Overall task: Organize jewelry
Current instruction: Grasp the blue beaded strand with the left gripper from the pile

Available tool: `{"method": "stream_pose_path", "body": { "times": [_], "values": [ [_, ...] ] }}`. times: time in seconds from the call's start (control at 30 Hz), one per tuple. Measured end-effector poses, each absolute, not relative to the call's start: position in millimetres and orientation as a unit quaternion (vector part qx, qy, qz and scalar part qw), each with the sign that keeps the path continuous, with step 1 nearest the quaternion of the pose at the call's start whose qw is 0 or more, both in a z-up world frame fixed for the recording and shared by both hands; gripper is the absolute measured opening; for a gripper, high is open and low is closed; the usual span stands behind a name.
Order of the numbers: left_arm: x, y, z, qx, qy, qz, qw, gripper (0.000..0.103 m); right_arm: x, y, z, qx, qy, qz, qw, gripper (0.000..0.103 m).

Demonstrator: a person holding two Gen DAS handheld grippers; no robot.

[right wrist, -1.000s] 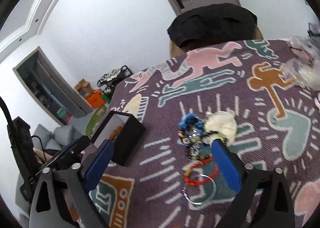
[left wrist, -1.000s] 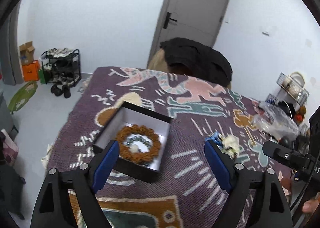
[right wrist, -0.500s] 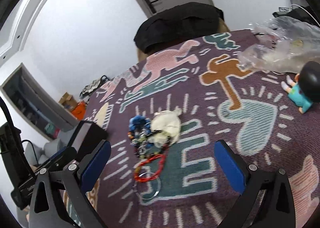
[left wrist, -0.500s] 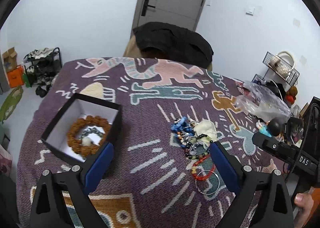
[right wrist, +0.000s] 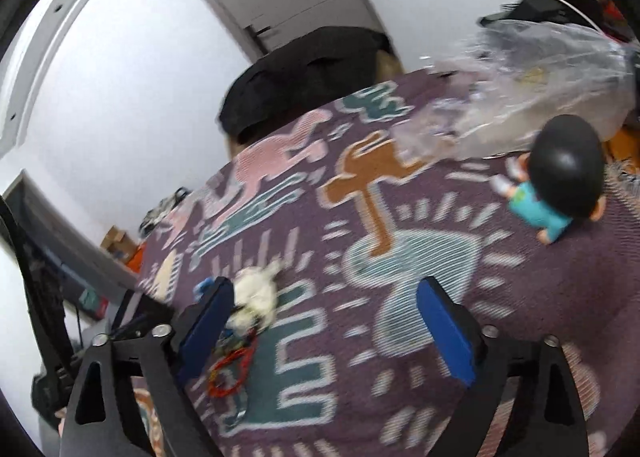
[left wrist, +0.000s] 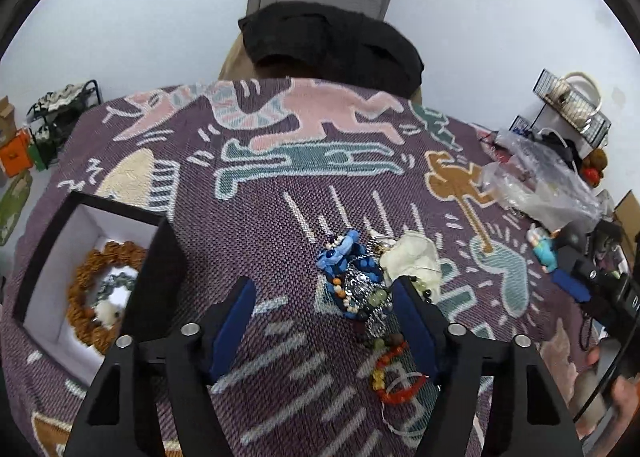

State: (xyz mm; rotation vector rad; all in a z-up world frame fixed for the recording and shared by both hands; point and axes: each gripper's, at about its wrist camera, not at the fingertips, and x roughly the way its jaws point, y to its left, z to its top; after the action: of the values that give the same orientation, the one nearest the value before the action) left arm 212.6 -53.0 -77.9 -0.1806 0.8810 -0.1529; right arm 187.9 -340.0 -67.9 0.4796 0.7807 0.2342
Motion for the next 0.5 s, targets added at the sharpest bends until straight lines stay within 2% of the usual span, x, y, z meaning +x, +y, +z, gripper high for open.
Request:
{"method": "stream_pose_path", "body": {
  "times": [0.27,0.4,0.5],
  "values": [
    [242.4,-55.4,-101.2,-0.097,0.453,-0.067,0.884,0.06,201.7,-368.2,-84.0,0.261,0.387,0.094,0.879,0.083],
    [252.5,-53.9,-109.5,-0.11,0.465,-0.073,0.875,0.048,207.0,-366.6,-87.4,0.27,0.391,0.097,0.874,0.082],
    [257.1,-54.1,-115.7,-0.118,0.474,-0.081,0.868,0.031,215.0,-357.1,-89.6,0.257,0.402,0.093,0.874,0.076]
  ]
}}
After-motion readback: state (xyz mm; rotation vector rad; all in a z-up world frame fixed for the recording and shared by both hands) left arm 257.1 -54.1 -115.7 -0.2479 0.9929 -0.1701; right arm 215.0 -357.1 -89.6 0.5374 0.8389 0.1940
